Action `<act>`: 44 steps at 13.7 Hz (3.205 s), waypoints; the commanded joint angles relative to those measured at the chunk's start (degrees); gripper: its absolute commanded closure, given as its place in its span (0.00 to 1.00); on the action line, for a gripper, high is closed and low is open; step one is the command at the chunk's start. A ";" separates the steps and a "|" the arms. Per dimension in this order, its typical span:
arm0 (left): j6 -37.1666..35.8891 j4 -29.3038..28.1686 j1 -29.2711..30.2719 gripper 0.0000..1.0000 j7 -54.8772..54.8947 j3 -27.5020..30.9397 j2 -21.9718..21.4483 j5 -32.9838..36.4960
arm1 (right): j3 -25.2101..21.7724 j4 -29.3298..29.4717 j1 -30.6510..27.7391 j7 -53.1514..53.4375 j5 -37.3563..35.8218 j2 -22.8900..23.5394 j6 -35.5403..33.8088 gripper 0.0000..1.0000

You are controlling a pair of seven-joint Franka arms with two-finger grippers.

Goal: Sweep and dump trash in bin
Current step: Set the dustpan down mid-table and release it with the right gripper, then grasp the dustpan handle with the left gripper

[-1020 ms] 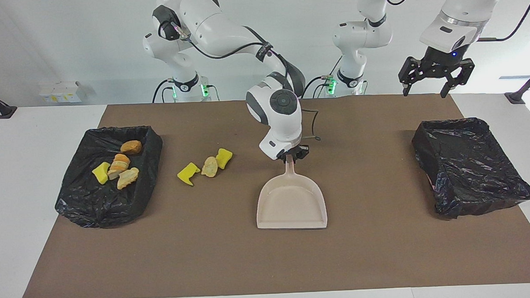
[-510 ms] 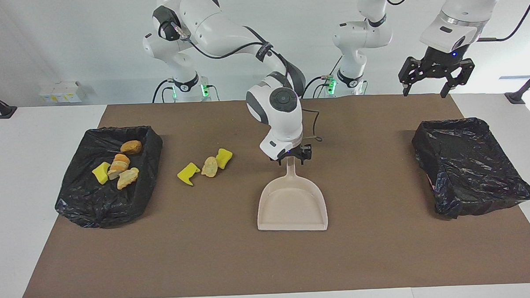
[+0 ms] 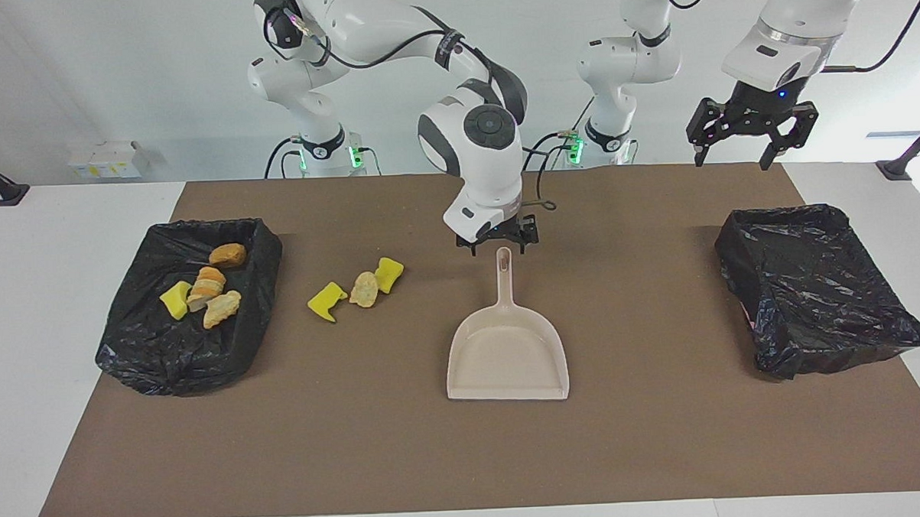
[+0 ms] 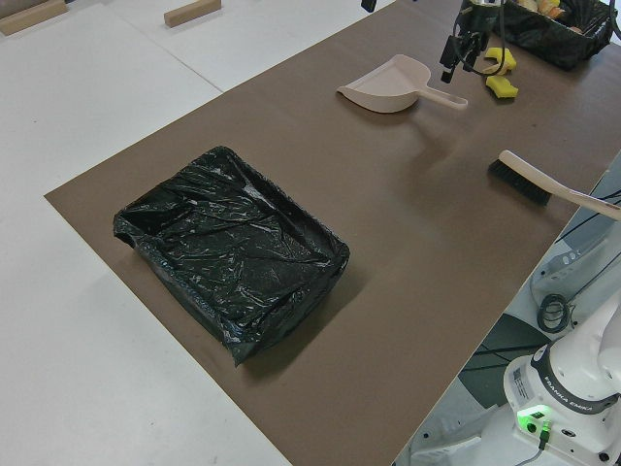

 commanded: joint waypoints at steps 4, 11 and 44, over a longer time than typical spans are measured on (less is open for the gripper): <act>0.89 -0.08 -0.39 0.00 0.52 0.07 -0.20 0.37 | -0.12 -14.94 5.38 4.47 0.13 -10.96 1.37 0.00; 4.23 -1.31 -1.00 0.00 0.52 -0.46 0.32 -0.41 | -0.03 -30.85 14.26 14.41 3.11 -21.07 8.93 0.00; 36.83 -20.30 -28.25 0.00 -35.59 -0.46 17.02 3.45 | -0.47 -41.51 23.42 19.33 11.03 -21.26 12.83 1.00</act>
